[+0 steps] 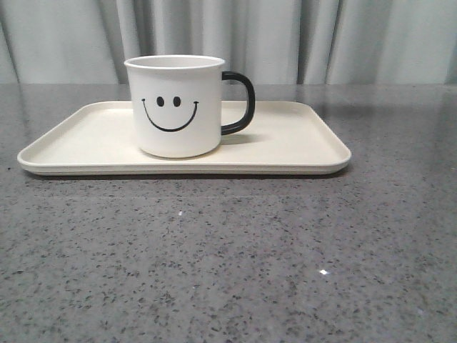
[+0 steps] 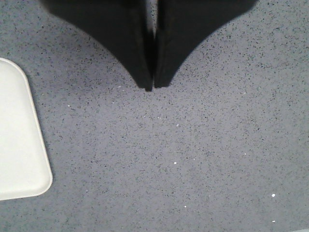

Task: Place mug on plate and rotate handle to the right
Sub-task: 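Open the right gripper and raise it away from the mug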

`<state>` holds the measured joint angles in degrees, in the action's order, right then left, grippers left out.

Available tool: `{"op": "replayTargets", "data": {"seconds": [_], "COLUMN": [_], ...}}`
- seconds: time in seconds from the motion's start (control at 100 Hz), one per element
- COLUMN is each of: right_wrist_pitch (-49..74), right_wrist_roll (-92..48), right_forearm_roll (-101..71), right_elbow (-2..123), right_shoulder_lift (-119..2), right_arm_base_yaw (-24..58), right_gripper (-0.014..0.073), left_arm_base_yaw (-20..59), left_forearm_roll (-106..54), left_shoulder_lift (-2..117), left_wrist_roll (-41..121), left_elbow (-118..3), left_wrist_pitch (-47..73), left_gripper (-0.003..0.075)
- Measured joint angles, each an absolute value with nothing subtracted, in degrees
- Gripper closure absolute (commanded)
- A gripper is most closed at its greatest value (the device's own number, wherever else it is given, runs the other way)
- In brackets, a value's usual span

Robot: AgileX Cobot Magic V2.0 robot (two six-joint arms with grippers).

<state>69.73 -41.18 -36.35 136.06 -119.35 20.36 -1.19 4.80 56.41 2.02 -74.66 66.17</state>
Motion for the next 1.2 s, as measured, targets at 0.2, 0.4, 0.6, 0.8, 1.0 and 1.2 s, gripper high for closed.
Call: {"op": "replayTargets", "data": {"seconds": [0.2,0.4,0.6,0.8,1.0,1.2], "right_wrist_pitch": [64.67,63.62,64.51,61.96,58.26,48.21], "right_wrist_roll": [-38.83,-37.51,-36.68,-36.68,-37.18,-38.44], "right_forearm_roll": [-37.90,-38.25,-38.65,-39.03,-38.91,-37.79], "right_elbow": [136.57,136.79,136.75,131.91,121.15,104.15], "right_shoulder_lift": [-112.83,-105.24,-97.84,-90.26,-82.60,-69.71], "right_arm_base_yaw": [15.42,9.01,3.41,-0.20,-2.79,-5.74], "right_gripper": [0.0440,0.0442,0.0498,0.0657,0.0655,0.0655], "left_arm_base_yaw": [-1.19,-1.19,-1.19,-1.19,-1.19,-1.19], "left_forearm_roll": [4.80,4.80,4.80,4.80,4.80,4.80], "left_shoulder_lift": [56.41,56.41,56.41,56.41,56.41,56.41], "left_wrist_roll": [2.02,2.02,2.02,2.02,2.02,2.02], "left_elbow": [-74.66,-74.66,-74.66,-74.66,-74.66,-74.66], "left_wrist_pitch": [66.17,65.21,64.45,63.98,63.64,63.54], "left_gripper": [0.0740,0.0740,0.0740,0.0740,0.0740,0.0740]}}
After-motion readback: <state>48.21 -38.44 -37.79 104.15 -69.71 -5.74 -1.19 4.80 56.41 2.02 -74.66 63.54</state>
